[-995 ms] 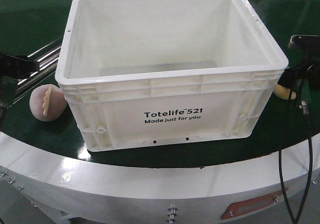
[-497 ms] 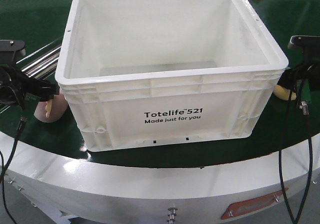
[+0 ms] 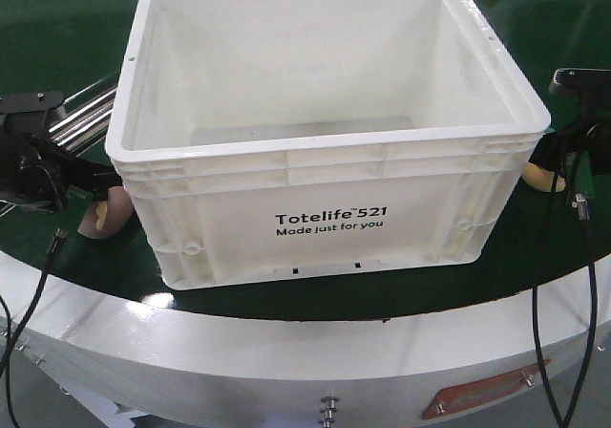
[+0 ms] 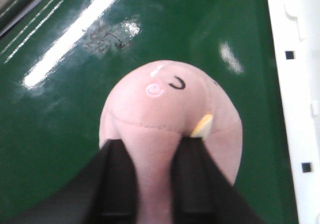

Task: Place moving items into box and shelve
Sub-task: 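Lift both held plush toys up over the white tote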

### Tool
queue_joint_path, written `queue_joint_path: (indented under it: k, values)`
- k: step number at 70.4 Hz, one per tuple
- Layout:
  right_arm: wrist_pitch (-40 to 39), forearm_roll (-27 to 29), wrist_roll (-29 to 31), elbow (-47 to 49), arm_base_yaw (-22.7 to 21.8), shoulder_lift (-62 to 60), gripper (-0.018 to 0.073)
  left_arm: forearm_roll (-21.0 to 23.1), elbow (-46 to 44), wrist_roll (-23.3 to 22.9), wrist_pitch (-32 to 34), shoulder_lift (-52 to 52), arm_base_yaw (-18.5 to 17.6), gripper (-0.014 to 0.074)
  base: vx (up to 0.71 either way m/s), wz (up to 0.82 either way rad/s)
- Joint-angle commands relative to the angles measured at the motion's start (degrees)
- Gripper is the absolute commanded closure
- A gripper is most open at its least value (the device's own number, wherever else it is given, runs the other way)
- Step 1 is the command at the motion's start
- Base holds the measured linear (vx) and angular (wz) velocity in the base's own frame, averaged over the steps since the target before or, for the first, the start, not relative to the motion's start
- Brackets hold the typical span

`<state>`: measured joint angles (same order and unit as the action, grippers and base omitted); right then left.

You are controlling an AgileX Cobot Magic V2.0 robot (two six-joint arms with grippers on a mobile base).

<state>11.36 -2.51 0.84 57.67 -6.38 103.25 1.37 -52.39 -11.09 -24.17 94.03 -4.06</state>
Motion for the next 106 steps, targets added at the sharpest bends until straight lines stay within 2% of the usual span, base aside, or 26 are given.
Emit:
queue_joint_path:
  k: [1,4,25,48,80,106]
  values:
    - [0.2,-0.3,0.7,1.1,-0.3,-1.9,0.0574,1.0,-1.2,0.4,0.1,-0.8,-0.3,0.0575,0.00,0.00]
    - [0.2,-0.3,0.7,1.1,-0.3,-1.9,0.0574,0.9,-1.2,0.4,0.1,-0.8,-0.3,0.0626,0.00,0.00]
    - [0.2,-0.3,0.8,1.1,-0.3,-1.9,0.0574,0.9,-1.2,0.5,0.9,-1.2,-0.3,0.0624,0.00,0.00]
    - [-0.9,-0.3,2.6,1.1,-0.3,-3.8,0.0574,0.9,-1.2,0.9,6.6,-6.1,-0.3,0.0619,0.00,0.00]
    - [-6.0,-0.3,2.6,1.1,-0.3,-16.3,0.0574,0.9,-1.2,0.8,13.5,-15.1,-0.3,0.0617,0.00,0.00]
    - [-9.6,-0.3,5.4,1.1,-0.1,-28.8,0.0574,0.9,-1.4,0.8,21.2,-24.3,-0.3,0.0617,0.00,0.00]
